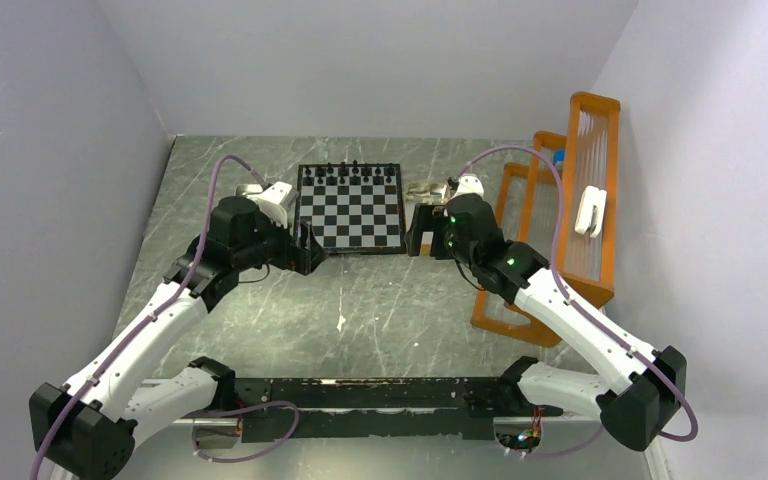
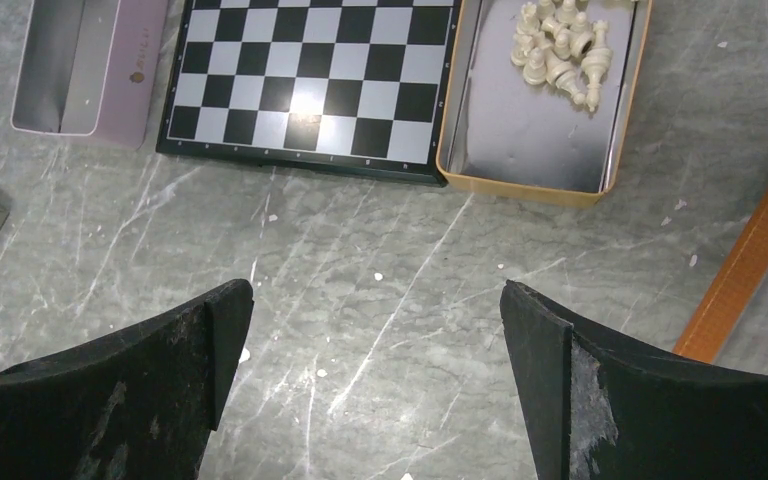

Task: Set up the chess pieces on the board
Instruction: Pick up the chess piece from the storage box.

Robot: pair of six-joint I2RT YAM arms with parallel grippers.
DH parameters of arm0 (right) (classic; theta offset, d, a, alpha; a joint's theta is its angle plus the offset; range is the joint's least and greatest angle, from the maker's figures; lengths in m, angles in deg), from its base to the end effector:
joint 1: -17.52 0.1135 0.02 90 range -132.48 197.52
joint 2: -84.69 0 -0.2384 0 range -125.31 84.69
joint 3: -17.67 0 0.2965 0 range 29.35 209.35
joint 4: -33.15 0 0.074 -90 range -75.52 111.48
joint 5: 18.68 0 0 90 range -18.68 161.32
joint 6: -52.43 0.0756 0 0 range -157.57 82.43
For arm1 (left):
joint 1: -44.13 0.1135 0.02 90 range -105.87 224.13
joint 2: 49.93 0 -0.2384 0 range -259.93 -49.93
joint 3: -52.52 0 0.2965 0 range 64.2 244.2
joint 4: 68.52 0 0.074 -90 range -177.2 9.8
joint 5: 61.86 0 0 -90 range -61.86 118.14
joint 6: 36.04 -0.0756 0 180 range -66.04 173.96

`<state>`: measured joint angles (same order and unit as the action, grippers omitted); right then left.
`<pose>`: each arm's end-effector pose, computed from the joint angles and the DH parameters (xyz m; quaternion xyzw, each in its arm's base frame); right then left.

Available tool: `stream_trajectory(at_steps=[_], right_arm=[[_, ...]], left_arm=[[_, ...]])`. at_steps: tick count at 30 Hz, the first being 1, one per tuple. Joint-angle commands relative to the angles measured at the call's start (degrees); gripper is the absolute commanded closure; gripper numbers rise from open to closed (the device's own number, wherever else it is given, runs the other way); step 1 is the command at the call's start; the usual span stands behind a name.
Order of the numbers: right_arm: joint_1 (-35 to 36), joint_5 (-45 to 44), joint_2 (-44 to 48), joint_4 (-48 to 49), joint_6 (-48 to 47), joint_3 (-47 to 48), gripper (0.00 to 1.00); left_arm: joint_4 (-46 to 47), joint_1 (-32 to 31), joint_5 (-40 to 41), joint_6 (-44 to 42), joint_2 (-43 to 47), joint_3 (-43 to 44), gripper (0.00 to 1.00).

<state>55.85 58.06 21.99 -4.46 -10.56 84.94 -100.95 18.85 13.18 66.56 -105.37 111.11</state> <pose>0.2696 0.1910 0.2685 -0.0313 0.8743 0.1703 0.4535 0.2711 -0.1496 0.2542 0.1599 0.8430 -0.2689 0.4375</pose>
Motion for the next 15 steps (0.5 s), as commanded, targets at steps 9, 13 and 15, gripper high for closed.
stream_trajectory(at_steps=[9, 13, 15], right_arm=[[0.26, 0.8, 0.58, 1.1, 1.09, 2.06, 0.0], [0.26, 0.54, -0.37, 1.86, -0.37, 3.89, 0.0], [0.3, 0.93, -1.28, 2.74, -2.11, 4.9, 0.0]], left_arm=[[1.3, 0.49, 0.28, 0.91, 3.12, 0.39, 0.02], [-1.4, 0.5, -0.75, 1.8, 5.39, 1.31, 0.02], [-2.88, 0.52, 0.57, 1.59, 7.31, 1.23, 0.02]])
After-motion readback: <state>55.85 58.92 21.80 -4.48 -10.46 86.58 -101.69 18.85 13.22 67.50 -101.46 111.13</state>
